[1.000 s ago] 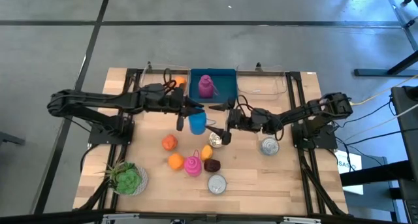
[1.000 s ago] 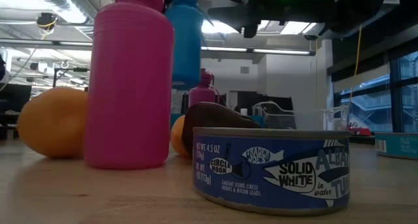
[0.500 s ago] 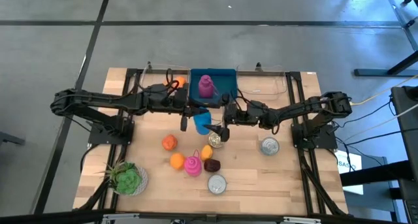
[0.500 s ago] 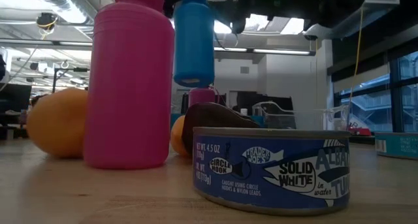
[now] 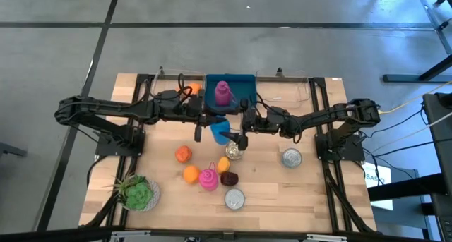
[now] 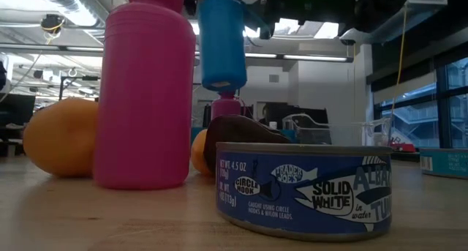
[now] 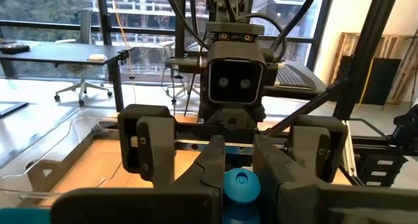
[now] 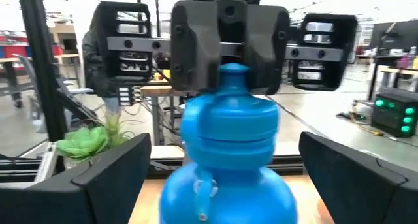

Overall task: Pick & Place Food Item
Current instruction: Put the blue water bottle into the blue bin

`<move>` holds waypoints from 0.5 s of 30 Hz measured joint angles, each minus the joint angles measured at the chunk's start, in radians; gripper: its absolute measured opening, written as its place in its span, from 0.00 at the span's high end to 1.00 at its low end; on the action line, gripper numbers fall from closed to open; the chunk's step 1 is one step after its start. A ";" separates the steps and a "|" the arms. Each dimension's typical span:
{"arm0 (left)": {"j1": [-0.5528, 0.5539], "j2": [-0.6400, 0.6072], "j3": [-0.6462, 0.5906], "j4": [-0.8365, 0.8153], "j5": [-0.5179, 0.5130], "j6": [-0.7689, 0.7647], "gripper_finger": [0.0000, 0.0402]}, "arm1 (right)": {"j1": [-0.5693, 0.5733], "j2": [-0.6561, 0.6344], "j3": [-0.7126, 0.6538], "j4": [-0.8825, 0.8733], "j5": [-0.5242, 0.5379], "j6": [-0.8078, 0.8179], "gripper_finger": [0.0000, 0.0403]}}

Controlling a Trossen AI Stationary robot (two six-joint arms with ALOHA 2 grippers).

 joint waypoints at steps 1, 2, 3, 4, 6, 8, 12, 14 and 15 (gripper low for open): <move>0.000 0.006 0.000 0.007 0.000 -0.001 0.93 | -0.001 0.000 0.000 0.002 -0.011 0.004 0.04; 0.000 0.015 0.000 0.017 0.000 -0.002 0.93 | -0.003 0.000 0.000 0.007 -0.022 0.013 0.04; 0.000 0.024 0.000 0.021 0.000 -0.003 0.93 | -0.004 0.000 0.000 0.009 -0.032 0.018 0.04; 0.000 0.035 0.000 0.023 0.000 -0.003 0.93 | -0.006 0.000 0.000 0.010 -0.041 0.023 0.04; 0.000 0.065 0.013 0.015 0.001 -0.003 0.93 | -0.009 0.000 0.000 0.007 -0.043 0.022 0.04; 0.000 0.091 0.034 0.009 0.002 -0.004 0.93 | -0.010 0.000 0.000 0.008 -0.043 0.023 0.04; 0.000 0.112 0.081 -0.001 0.017 0.016 0.93 | -0.010 0.000 0.001 -0.010 -0.043 0.034 0.04; 0.000 0.112 0.102 -0.041 0.018 0.024 0.93 | -0.010 0.000 0.001 -0.027 -0.043 0.040 0.04; 0.000 0.112 0.110 -0.058 0.018 0.026 0.93 | -0.010 0.000 0.001 -0.036 -0.043 0.041 0.04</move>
